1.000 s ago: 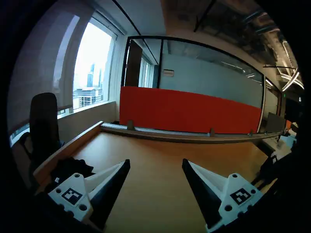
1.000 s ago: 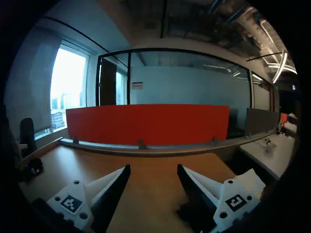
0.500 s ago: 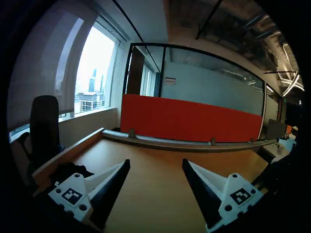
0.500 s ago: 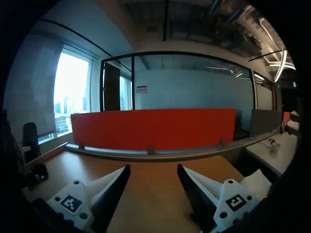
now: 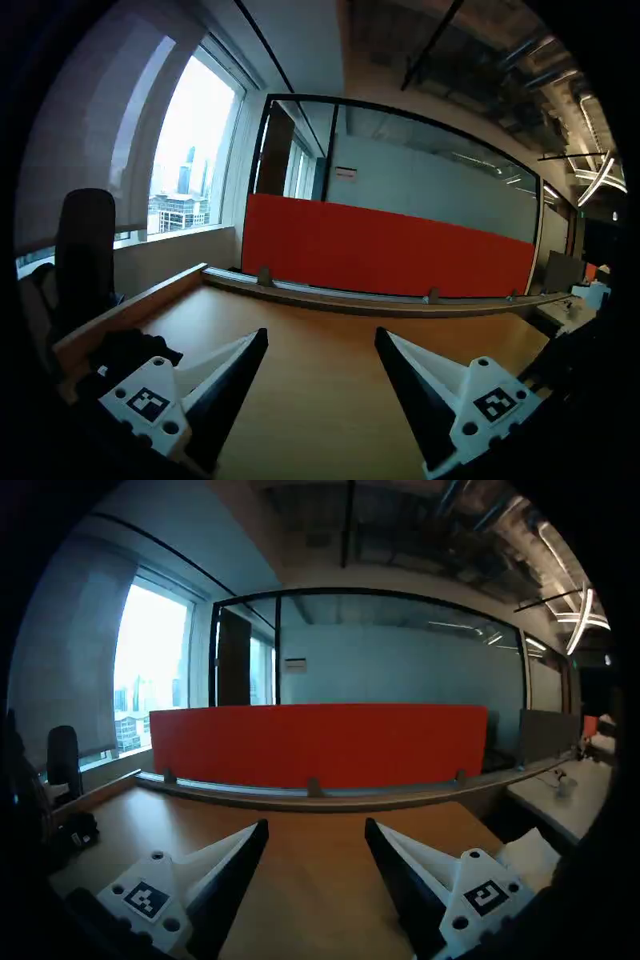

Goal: Fold towel

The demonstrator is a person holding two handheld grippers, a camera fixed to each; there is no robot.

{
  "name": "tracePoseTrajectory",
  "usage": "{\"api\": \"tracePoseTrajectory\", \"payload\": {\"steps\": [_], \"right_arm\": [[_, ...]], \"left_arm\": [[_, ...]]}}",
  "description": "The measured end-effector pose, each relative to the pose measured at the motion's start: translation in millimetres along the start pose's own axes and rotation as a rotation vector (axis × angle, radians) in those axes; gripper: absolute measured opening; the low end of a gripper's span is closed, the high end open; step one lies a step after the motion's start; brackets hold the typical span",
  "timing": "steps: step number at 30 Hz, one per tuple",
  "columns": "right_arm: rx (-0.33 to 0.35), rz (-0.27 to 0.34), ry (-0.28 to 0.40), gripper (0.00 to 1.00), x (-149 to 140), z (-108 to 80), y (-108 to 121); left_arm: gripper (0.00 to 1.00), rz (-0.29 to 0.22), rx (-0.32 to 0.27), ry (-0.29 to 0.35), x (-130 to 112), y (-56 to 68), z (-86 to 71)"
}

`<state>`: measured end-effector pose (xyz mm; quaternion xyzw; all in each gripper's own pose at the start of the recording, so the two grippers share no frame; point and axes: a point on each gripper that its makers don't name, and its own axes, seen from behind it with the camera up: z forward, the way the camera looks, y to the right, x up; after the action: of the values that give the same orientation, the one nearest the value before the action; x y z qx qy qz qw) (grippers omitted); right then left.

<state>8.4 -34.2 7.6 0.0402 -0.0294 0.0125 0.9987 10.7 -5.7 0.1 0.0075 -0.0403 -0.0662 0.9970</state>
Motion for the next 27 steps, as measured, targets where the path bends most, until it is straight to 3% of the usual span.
{"api": "tracePoseTrajectory", "payload": {"steps": [15, 27], "right_arm": [[-0.005, -0.008, 0.001, 0.94, -14.9, -1.9, -8.7], [0.010, -0.022, -0.011, 0.94, -24.4, 2.8, -34.0]], "left_arm": [[1.00, 0.066, 0.008, 0.043, -41.2, -7.6, 12.5], [1.00, 0.093, 0.011, 0.067, -72.4, -17.2, 13.6]]}}
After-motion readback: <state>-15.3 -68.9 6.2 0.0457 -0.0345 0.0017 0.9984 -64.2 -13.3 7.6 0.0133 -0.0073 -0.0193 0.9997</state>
